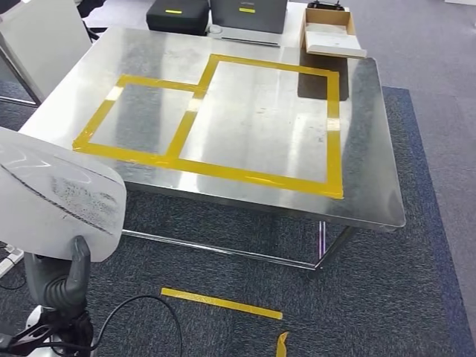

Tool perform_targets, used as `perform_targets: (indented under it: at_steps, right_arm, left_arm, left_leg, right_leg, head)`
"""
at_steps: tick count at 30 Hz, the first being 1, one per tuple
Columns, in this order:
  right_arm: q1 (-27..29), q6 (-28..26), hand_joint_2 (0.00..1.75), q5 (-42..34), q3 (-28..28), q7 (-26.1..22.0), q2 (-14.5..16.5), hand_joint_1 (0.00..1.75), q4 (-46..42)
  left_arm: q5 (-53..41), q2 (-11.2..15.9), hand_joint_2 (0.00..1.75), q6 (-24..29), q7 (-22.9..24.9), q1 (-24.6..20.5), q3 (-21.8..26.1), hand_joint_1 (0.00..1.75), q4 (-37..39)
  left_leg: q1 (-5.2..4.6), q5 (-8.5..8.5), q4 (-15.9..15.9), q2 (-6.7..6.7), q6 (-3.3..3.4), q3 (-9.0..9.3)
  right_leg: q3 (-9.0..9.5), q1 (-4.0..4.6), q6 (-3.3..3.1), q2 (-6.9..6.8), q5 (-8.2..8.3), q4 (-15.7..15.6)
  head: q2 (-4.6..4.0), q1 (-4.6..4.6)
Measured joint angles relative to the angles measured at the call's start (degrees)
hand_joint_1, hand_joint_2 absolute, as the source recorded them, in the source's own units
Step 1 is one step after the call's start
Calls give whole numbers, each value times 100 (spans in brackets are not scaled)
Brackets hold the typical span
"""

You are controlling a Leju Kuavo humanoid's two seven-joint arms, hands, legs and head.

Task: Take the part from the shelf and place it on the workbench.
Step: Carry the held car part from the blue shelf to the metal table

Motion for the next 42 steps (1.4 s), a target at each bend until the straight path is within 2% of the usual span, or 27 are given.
perform_targets:
  at_steps: [1, 2, 3, 4, 5, 6, 7, 8, 9, 11, 12, 14, 15, 17, 18, 19, 21, 23, 26, 28, 30, 32, 33, 34, 36, 38, 42]
  right_arm:
    - [2, 0, 0, 1, 1, 1, 0, 0, 0]
    - [9, 0, 0, 1, 1, 1, 0, 0, 0]
    - [17, 0, 0, 1, 1, 2, 0, 0, 0]
    - [23, 0, 0, 1, 1, 2, 0, 0, 0]
    - [29, 0, 0, 1, 1, 2, 0, 0, 0]
    - [33, 0, 0, 1, 1, 2, -5, 0, 0]
    - [37, 0, 0, 1, 2, 2, -13, 0, 1]
    - [37, 0, 0, 1, 2, 4, -21, 0, 1]
    - [37, -1, 0, 2, 3, 5, -30, 0, 2]
    - [31, -9, 0, 3, 3, 8, -31, 0, 2]
    - [32, -23, 0, 3, 3, 8, -28, 0, 2]
    - [33, -65, 0, -3, 3, 14, -24, 0, 1]
    - [36, -90, 0, -7, 3, 21, -24, 0, 1]
    - [42, -134, 0, -12, 3, 49, -23, 0, 1]
    - [45, -153, 0, -10, 3, 63, -22, 0, 1]
    - [46, -166, 0, -6, 3, 72, -19, 0, 2]
    - [44, -180, 0, 0, 3, 79, -9, 0, 2]
    - [34, -186, 0, 1, 3, 82, -3, 0, 1]
    - [23, -187, 0, 1, 3, 86, -1, 0, 2]
    - [17, -183, 0, 3, 3, 87, 0, 0, 2]
    - [15, -176, 0, 9, 3, 89, 0, 0, 2]
    - [23, -166, 0, 17, 3, 96, 0, 0, 2]
    - [29, -160, 0, 20, 3, 99, 0, 0, 2]
    - [34, -152, 0, 22, 3, 102, 0, 0, 2]
    - [35, -134, 0, 26, 4, 101, 0, 0, 2]
    - [29, -118, 0, 30, 5, 101, 0, 0, 4]
    - [31, -109, 0, 33, 8, 99, 0, 0, 4]
  left_arm:
    - [1, -1, 175, -1, 0, 1, 0, 175, 0]
    - [1, -1, 175, -1, 0, 2, 0, 175, 0]
    - [1, -1, 175, -1, 0, 3, 0, 175, 0]
    - [1, -1, 175, -1, 0, 4, 0, 175, 0]
    - [1, -2, 175, -1, 0, 2, 0, 175, 0]
    - [1, -3, 175, -1, 0, 1, 0, 175, 1]
    - [1, -4, 175, -1, 0, -5, 0, 175, 2]
    - [1, -8, 175, -1, 0, -10, 0, 175, 3]
    - [1, -10, 175, -1, 0, -11, 0, 175, 4]
    - [1, -10, 175, -1, 0, -1, 1, 175, 2]
    - [1, -8, 175, -1, -1, 3, 2, 175, 1]
    - [1, -4, 175, -1, -2, -5, 1, 175, 0]
    - [0, -4, 175, -1, -2, -8, 1, 175, 0]
    - [-1, -4, 175, -1, -2, 3, 0, 175, 1]
    - [-1, -4, 175, -1, -2, 11, 0, 175, 1]
    - [-1, -3, 175, -1, -2, 15, 1, 175, 2]
    - [-1, -3, 175, -1, -2, 15, 1, 175, 3]
    - [-1, -3, 175, -1, -1, 16, 1, 175, 3]
    - [-1, 1, 175, -1, 0, 26, 3, 175, 2]
    - [1, -1, 175, -2, 0, 24, 4, 175, 2]
    - [0, -4, 175, -4, 0, 18, 4, 175, 2]
    - [-1, -5, 175, -5, 0, 17, 4, 175, 2]
    - [-1, -5, 175, -5, 0, 16, 4, 175, 2]
    - [-1, -5, 175, -5, 0, 16, 4, 175, 2]
    - [0, -5, 175, -5, 0, 15, 4, 175, 2]
    - [-1, -4, 175, -5, 0, 10, 4, 175, 2]
    - [-1, 5, 175, -9, 0, 2, 4, 175, 2]
  left_leg:
    - [-3, -28, -1, -41, 17, 26]
    - [-7, -58, -1, -90, 27, 60]
    - [-11, -92, -1, -150, 31, 105]
    - [-16, -127, -3, -216, 30, 164]
    - [-21, -162, -7, -279, 27, 227]
    - [-21, -196, -15, -340, 19, 278]
    - [-17, -223, -23, -405, 3, 312]
    - [-1, -234, -38, -465, -27, 324]
    - [22, -233, -65, -528, -65, 321]
    - [49, -203, -126, -614, -145, 331]
    - [38, -212, -115, -544, -173, 327]
    - [15, -368, 188, -265, -222, 191]
    - [14, -503, 486, -120, -254, 33]
    - [46, -683, 1061, -11, -316, -288]
    - [64, -638, 1149, 9, -343, -356]
    - [81, -485, 1029, 21, -366, -320]
    - [105, -87, 383, 42, -397, -30]
    - [94, 56, -127, 50, -358, 211]
    - [58, 4, -230, 43, -223, 264]
    - [64, 0, -257, 44, -146, 291]
    - [64, -18, -271, 52, -87, 309]
    - [48, -46, -270, 55, -49, 319]
    - [42, -61, -270, 50, -41, 334]
    - [39, -81, -269, 43, -39, 359]
    - [38, -134, -269, 29, -62, 435]
    - [21, -188, -261, 22, -121, 486]
    - [27, -229, -280, 22, -250, 529]
  right_leg:
    - [-280, 0, 3, 11, -97, 387]
    - [-519, 1, 0, 21, -99, 655]
    - [-676, 2, -13, 32, 33, 727]
    - [-728, 6, -37, 61, 289, 576]
    - [-693, 12, -77, 136, 611, 261]
    - [-622, 12, -127, 279, 876, -58]
    - [-541, 15, -175, 414, 1048, -347]
    - [-465, 22, -207, 512, 1113, -530]
    - [-408, 33, -226, 553, 1096, -612]
    - [-296, 33, -231, 444, 1116, -772]
    - [-235, 18, -237, 389, 1141, -859]
    - [-102, -22, -249, 271, 1175, -1004]
    - [-54, -19, -261, 219, 1160, -1030]
    - [11, -22, -269, 127, 1112, -1035]
    - [42, -26, -264, 95, 1083, -1033]
    - [74, -34, -252, 74, 1055, -1029]
    - [123, -54, -195, 53, 986, -1016]
    - [122, -49, -114, 43, 909, -989]
    - [135, -51, -31, 29, 866, -1016]
    - [81, -67, 13, 29, 756, -868]
    - [-234, -72, 37, 33, 460, -265]
    - [-702, -72, 43, 34, 227, 486]
    - [-852, -72, 41, 35, 258, 652]
    - [-906, -72, 35, 35, 404, 614]
    - [-726, -73, 7, 35, 903, -23]
    - [-476, -57, -28, 38, 1187, -627]
    - [-337, -38, -125, 53, 1179, -823]
  head:
    - [0, -1]
    - [0, -2]
    - [0, -2]
    - [0, -1]
    - [1, -1]
    - [0, -4]
    - [1, -14]
    - [1, -20]
    - [0, -26]
    - [1, -24]
    - [1, -30]
    - [2, -54]
    - [2, -64]
    - [2, -68]
    - [2, -69]
    - [2, -69]
    - [2, -70]
    - [2, -79]
    - [2, -73]
    - [2, -56]
    - [2, -35]
    - [2, -31]
    - [2, -31]
    - [2, -31]
    - [2, -28]
    - [2, -30]
    - [2, -38]
